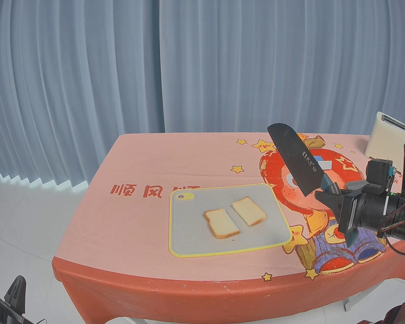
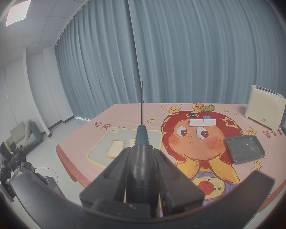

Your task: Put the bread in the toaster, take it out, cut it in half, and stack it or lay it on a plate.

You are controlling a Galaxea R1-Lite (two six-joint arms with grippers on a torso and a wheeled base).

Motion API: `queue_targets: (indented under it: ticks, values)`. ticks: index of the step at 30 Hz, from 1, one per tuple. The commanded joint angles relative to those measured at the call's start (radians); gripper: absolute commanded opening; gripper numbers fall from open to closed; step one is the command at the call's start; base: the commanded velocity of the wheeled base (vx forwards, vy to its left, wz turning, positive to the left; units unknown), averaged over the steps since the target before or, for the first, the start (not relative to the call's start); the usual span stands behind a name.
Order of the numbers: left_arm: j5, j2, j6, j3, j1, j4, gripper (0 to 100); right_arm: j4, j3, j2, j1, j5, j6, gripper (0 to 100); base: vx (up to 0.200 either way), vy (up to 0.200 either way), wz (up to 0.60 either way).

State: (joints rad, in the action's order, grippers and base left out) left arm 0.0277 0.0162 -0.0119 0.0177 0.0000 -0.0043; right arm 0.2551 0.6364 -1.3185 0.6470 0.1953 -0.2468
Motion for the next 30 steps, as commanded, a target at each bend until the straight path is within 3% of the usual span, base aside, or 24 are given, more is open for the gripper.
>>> queue_targets:
  ticks: [1, 30]
  values:
    - [0.0, -0.016, 0.0, -0.018, 0.0, 0.0, 0, 0.0, 0.0, -0.004, -0.009, -0.001, 0.0, 0, 0.0, 0.0, 0.0]
    - [0.0, -0.016, 0.0, -0.018, 0.0, 0.0, 0, 0.004, 0.016, -0.011, -0.106, -0.016, 0.024, 0, 0.0, 0.0, 0.0]
